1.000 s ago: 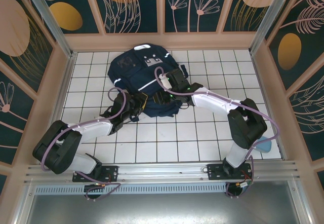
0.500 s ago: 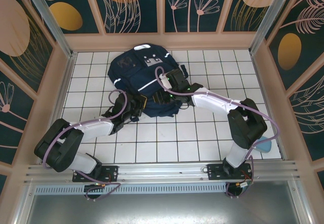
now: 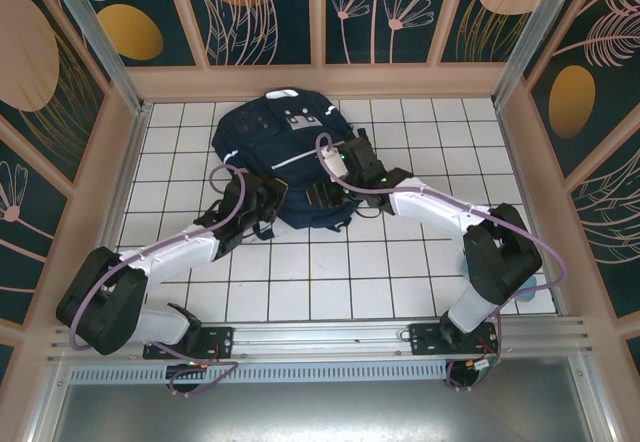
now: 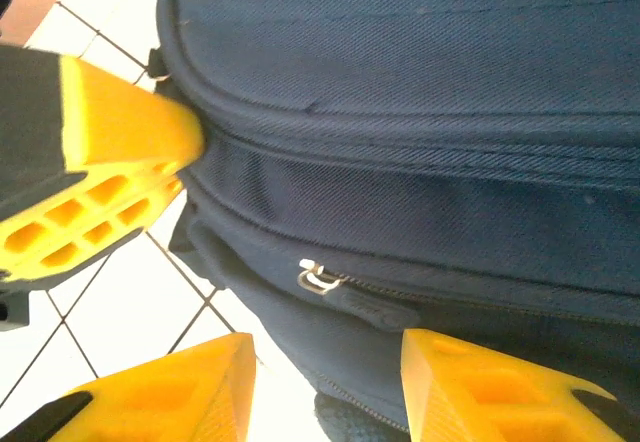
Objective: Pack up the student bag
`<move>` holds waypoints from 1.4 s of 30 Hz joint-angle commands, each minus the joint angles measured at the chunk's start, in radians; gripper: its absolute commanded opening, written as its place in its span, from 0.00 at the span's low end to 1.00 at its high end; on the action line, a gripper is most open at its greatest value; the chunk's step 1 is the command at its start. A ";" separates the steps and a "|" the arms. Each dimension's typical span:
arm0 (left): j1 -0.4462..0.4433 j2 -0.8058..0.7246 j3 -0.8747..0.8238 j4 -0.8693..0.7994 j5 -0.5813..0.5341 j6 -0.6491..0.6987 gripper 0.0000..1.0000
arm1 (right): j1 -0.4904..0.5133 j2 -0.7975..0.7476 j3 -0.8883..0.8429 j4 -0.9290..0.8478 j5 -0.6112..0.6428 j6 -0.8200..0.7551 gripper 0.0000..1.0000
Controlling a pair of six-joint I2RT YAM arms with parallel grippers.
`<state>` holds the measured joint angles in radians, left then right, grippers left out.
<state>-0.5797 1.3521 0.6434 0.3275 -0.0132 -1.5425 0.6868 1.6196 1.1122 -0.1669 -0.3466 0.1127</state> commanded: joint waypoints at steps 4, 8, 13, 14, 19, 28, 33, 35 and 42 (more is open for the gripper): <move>0.004 -0.044 0.097 0.002 -0.010 0.075 0.00 | -0.024 -0.023 -0.015 0.046 -0.086 0.029 0.59; 0.004 -0.041 0.108 0.003 0.001 0.075 0.00 | -0.046 0.014 0.010 0.058 -0.082 0.061 0.66; 0.003 -0.043 0.118 0.001 0.008 0.077 0.00 | -0.051 0.030 0.004 0.109 -0.105 0.057 0.67; 0.003 -0.043 0.119 0.001 0.009 0.076 0.00 | -0.056 0.039 0.007 0.113 -0.114 0.065 0.67; 0.004 -0.035 0.128 0.004 0.019 0.078 0.00 | -0.061 0.080 0.002 0.140 -0.148 0.090 0.67; 0.004 -0.018 0.135 0.016 0.044 0.076 0.00 | -0.056 0.108 -0.011 0.216 -0.239 0.081 0.60; 0.004 -0.016 0.133 0.019 0.052 0.076 0.00 | -0.031 0.109 0.010 0.167 -0.112 0.047 0.44; 0.004 -0.011 0.133 0.023 0.056 0.078 0.00 | -0.018 0.115 0.018 0.152 -0.045 0.035 0.40; 0.004 -0.011 0.128 0.018 0.048 0.079 0.00 | 0.014 0.104 0.021 0.123 0.095 0.010 0.18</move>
<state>-0.5743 1.3518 0.7151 0.2405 0.0135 -1.4925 0.6907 1.7187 1.1049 -0.0364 -0.3347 0.1493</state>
